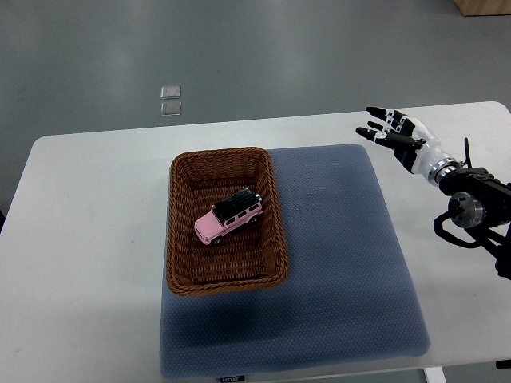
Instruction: Place pink car in brown basket
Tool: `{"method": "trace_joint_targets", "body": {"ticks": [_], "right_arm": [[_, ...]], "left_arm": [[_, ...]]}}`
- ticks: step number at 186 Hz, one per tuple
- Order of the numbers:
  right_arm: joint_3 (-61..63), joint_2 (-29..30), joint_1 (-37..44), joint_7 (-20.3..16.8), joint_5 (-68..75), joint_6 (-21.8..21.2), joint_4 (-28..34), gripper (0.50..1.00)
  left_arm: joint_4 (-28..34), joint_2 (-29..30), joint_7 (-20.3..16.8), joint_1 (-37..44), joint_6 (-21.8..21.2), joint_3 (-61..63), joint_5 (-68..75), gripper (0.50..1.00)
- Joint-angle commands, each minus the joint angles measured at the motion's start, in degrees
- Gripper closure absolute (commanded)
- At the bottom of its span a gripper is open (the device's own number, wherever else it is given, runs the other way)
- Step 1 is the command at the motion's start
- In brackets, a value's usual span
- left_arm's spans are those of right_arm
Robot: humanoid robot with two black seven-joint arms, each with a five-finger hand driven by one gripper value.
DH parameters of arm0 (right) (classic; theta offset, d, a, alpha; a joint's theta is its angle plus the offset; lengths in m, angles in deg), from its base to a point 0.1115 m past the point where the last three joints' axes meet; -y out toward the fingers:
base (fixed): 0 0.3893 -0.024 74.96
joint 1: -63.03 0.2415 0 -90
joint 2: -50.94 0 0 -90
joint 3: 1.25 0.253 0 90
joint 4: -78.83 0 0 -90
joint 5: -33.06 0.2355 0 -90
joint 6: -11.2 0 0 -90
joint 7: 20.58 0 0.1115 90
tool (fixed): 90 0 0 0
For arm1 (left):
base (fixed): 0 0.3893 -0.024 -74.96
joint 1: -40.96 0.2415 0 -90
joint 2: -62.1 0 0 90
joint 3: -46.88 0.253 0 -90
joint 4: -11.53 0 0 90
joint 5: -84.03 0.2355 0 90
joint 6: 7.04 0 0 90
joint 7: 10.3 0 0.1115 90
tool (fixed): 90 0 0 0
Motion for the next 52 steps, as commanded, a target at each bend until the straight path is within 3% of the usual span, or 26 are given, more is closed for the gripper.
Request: {"method": "trace_joint_targets", "body": {"ticks": [1,52], "right_arm": [[0.18,-0.13,-0.08,0.21,0.29,0.25,0.0,0.585],[0.18,0.14,-0.25,0.29,0.29,-0.1,0.0,0.585]], "left_arm": [[0.2,0.0,-0.05,-0.06,0.0,-0.03,-0.08,0.5],[0.02,0.0,-0.05,-0.06,0.0,-0.03,-0.08,0.5]]}}
